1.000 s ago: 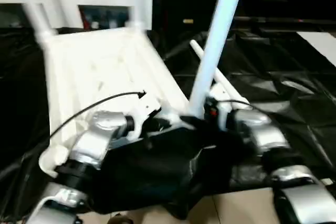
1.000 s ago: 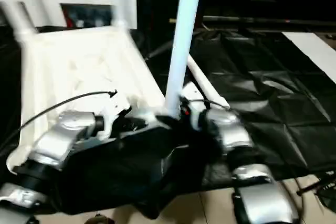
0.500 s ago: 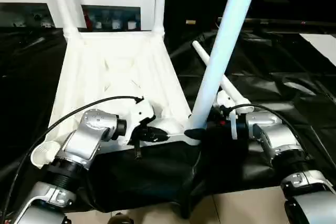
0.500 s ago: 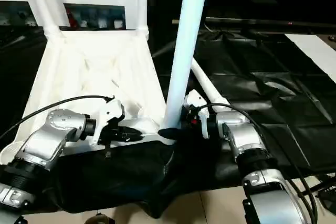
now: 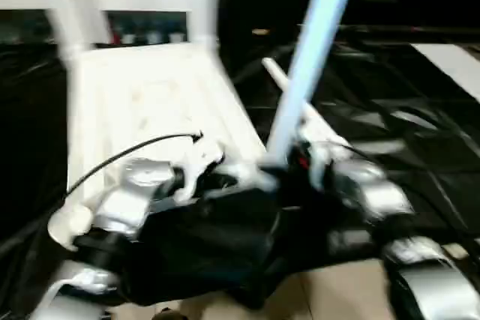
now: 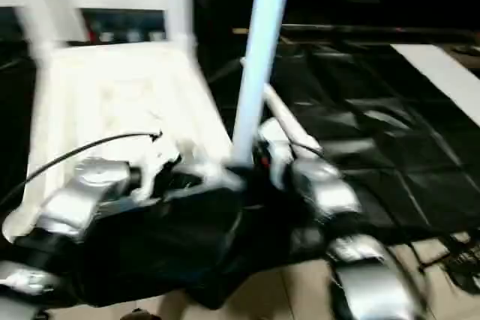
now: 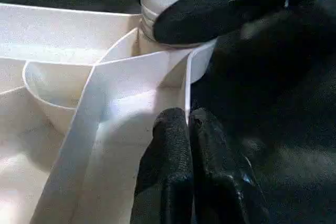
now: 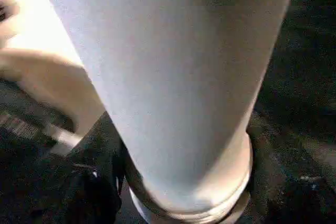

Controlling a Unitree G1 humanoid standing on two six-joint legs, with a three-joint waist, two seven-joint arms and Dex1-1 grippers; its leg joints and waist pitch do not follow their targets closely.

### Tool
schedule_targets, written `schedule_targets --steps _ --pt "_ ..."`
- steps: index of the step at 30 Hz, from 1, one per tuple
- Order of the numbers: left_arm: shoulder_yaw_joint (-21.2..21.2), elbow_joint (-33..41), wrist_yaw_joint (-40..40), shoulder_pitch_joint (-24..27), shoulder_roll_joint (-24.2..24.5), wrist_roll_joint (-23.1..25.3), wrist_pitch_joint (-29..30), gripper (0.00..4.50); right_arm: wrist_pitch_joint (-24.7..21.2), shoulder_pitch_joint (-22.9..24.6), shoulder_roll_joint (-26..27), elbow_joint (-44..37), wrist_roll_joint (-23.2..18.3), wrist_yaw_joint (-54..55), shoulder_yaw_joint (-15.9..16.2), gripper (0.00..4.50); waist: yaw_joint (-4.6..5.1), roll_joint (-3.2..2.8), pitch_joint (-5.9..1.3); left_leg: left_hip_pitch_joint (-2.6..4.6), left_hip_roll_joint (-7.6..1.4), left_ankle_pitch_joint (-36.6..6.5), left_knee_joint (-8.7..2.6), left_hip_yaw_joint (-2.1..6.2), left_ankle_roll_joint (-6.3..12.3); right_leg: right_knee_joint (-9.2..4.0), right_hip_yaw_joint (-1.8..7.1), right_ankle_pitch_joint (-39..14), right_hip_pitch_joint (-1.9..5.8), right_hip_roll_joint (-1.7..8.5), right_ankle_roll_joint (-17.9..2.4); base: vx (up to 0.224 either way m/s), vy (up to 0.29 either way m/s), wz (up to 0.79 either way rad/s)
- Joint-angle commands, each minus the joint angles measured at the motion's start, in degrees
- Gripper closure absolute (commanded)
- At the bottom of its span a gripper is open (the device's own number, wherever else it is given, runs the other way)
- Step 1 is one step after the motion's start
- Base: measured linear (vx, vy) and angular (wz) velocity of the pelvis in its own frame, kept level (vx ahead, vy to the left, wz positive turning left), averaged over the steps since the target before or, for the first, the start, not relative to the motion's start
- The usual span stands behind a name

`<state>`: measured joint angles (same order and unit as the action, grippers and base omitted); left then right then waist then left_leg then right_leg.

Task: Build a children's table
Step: Rotate leg to tighten

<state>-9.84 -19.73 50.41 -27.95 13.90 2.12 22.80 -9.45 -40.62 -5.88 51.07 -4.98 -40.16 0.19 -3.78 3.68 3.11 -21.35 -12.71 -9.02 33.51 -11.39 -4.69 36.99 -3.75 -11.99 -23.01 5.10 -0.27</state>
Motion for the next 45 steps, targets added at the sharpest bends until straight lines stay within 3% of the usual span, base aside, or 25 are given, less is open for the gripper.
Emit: schedule_targets --steps 1,3,5,8,11,18,21,25,27,35,45 --pt "-2.08 6.95 -1.93 -2.0 -5.17 -2.13 0.76 4.5 -1.18 -0.4 4.0 4.03 0.75 4.9 1.49 1.78 -0.29 -0.29 -3.77 0.72 -0.82 -12.9 -3.82 0.75 -1.05 -5.06 2.48 -10.48 2.39 2.91 -11.2 0.0 0.0 0.0" --pt "-2.44 7.93 -3.53 -1.47 -6.41 -1.68 1.66 4.5 0.09 -0.76 5.08 5.07 1.29 6.22 1.63 1.78 -0.15 -0.34 -3.83 0.7 -0.87 -12.22 -3.75 0.7 -0.53 -4.88 2.44 -8.43 2.45 2.84 -11.64 0.0 0.0 0.0" --pt "-3.11 8.97 -4.45 -0.71 -7.48 -1.38 2.11 4.5 1.01 -0.94 6.12 5.6 1.19 4.85 1.8 1.22 -0.09 -0.05 -3.99 0.57 -0.82 -10.56 -3.52 0.54 0.66 -4.66 2.44 -5.0 2.64 2.78 -12.28 0.0 0.0 0.0" --pt "-3.42 9.27 -4.39 -0.36 -7.52 -1.66 2.11 4.5 0.46 -1.0 6.3 5.16 0.22 1.62 1.72 1.06 -0.18 -0.15 -4.06 0.61 -0.8 -8.7 -3.4 0.43 1.99 -4.38 2.43 -1.84 2.73 2.67 -12.99 0.0 0.0 0.0" --pt "-3.09 8.79 -3.24 -0.73 -6.07 -2.4 1.85 4.5 1.42 -0.69 4.56 3.47 0.49 -2.99 2.82 0.63 -0.26 -0.22 -4.0 0.58 -0.8 -8.72 -3.34 0.39 2.52 -4.44 2.42 -1.63 2.81 2.67 -13.24 0.0 0.0 0.0" --pt "-2.92 8.03 3.0 -1.01 -2.46 -3.73 0.63 4.5 3.09 1.77 -1.09 -2.62 -0.42 -16.3 5.48 0.63 -0.89 -0.12 -3.97 0.62 -0.85 -9.05 -3.2 0.37 3.14 -4.49 2.43 -2.29 2.92 2.8 -13.05 0.0 0.0 0.0" --pt "-3.34 6.53 7.88 -1.32 -0.11 -4.45 -1.55 4.5 1.67 3.71 -4.78 -7.33 -1.62 -24.64 7.08 0.63 -1.45 -0.44 -4.05 0.85 -0.9 -8.1 -3.13 0.35 3.65 -4.27 2.46 -0.39 2.77 2.61 -13.57 0.0 0.0 0.0" --pt "-3.65 5.81 14.32 -1.45 2.37 -6.21 -3.13 4.5 0.03 5.43 -8.13 -11.25 -2.49 -31.44 8.42 0.63 -2.04 -0.44 -3.96 0.88 -0.99 -8.19 -3.09 0.22 3.7 -4.16 2.38 0.05 2.69 2.58 -14.34 0.0 0.0 0.0" --pt "-3.94 5.07 15.86 -1.69 3.28 -6.2 -3.85 4.5 -0.62 5.97 -9.01 -12.35 -2.66 -32.95 8.88 0.63 -2.59 -0.64 -3.89 0.9 -1.08 -9.49 -3.2 0.27 3.08 -4.3 2.35 -1.89 2.68 2.66 -14.0 0.0 0.0 0.0" --pt "-4.16 1.69 18.46 -2.87 4.83 -5.89 -6.53 4.5 -3.38 8.18 -10.23 -16.41 -2.27 -35.85 10.75 0.77 -2.76 -0.66 -3.77 0.91 -1.05 -12.2 -3.48 0.42 0.77 -4.7 2.42 -6.04 2.5 2.88 -12.75 0.0 0.0 0.0" --pt "-3.56 1.48 16.77 -2.29 3.82 -5.64 -7.3 4.5 -4.72 8.74 -8.64 -16.76 -2.25 -32.51 10.35 1.45 -2.86 -0.47 -3.89 0.8 -1.01 -10.72 -3.38 0.41 0.9 -4.43 2.41 -4.58 2.51 2.89 -12.89 0.0 0.0 0.0"
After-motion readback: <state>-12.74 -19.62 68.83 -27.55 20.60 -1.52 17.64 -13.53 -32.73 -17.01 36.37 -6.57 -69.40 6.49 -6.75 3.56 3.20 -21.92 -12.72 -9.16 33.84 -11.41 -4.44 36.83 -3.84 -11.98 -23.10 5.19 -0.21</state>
